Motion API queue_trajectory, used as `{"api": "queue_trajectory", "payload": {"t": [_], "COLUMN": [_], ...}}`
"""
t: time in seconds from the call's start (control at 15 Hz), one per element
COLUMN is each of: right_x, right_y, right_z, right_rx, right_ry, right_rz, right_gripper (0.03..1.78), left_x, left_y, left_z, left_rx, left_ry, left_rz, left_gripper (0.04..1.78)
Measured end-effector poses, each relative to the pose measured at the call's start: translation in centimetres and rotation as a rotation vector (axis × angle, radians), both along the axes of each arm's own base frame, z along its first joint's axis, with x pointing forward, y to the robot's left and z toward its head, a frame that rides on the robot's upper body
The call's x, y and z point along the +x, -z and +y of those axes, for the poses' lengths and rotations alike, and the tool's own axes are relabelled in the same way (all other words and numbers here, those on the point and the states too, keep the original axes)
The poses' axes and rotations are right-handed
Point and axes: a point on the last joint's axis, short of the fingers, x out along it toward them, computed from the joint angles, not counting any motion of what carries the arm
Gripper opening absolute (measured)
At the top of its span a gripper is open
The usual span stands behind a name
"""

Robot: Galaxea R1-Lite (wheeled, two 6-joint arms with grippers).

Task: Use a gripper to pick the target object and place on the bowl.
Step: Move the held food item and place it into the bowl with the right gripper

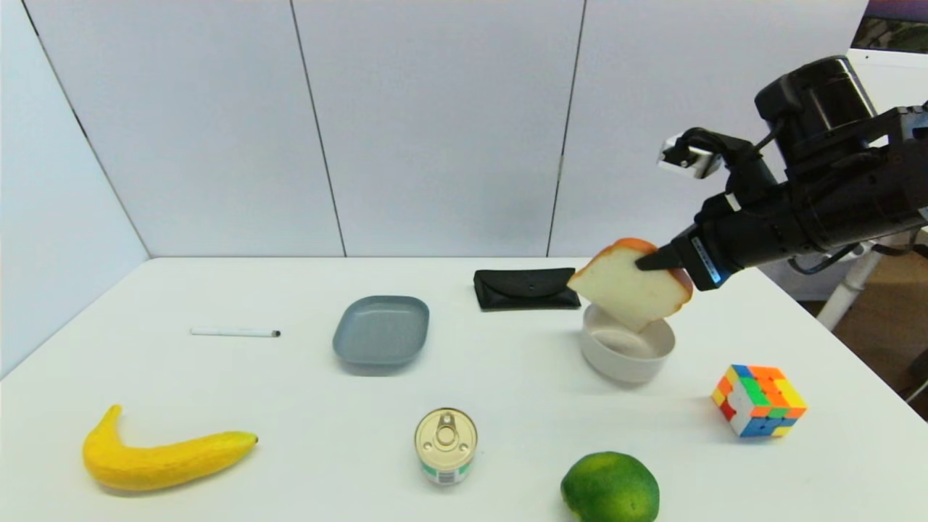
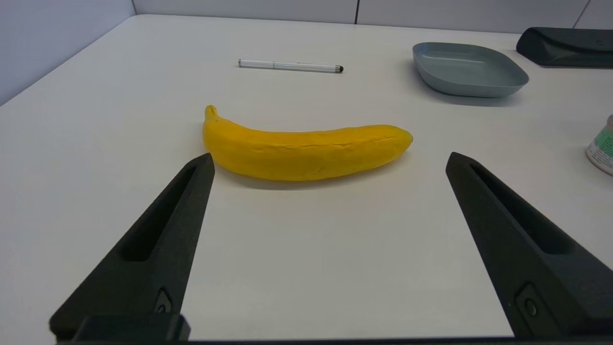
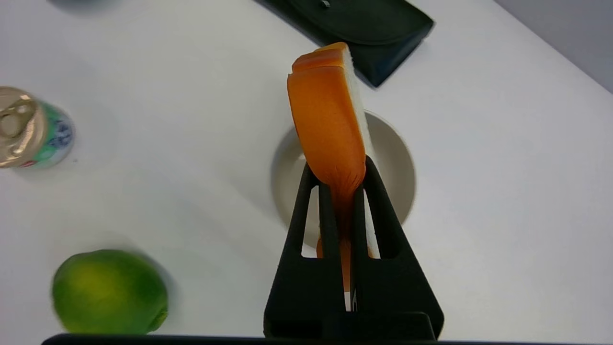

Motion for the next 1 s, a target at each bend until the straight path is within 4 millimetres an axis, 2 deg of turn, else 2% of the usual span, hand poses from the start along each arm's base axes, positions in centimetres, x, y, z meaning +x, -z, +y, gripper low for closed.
{"api": "queue_trajectory", "payload": {"t": [0.2,1.0], "right_x": [0.1,-1.6], "right_y": [0.6,1.8], "right_z": [-0.6,-3.4], "right_rx": [0.024,0.113], "right_ry": [0.006,-0.039], "right_rz": [-0.037,0.013], "right_gripper": [0.11,0.11], "left_x": [0.0,0.0], "left_y": [0.0,0.0], "left_z": [0.0,0.0], "left_rx": [0.0,0.0], "left_ry": [0.0,-0.001], "left_rz": [0.0,0.0], "left_gripper": [1.71,1.71]}}
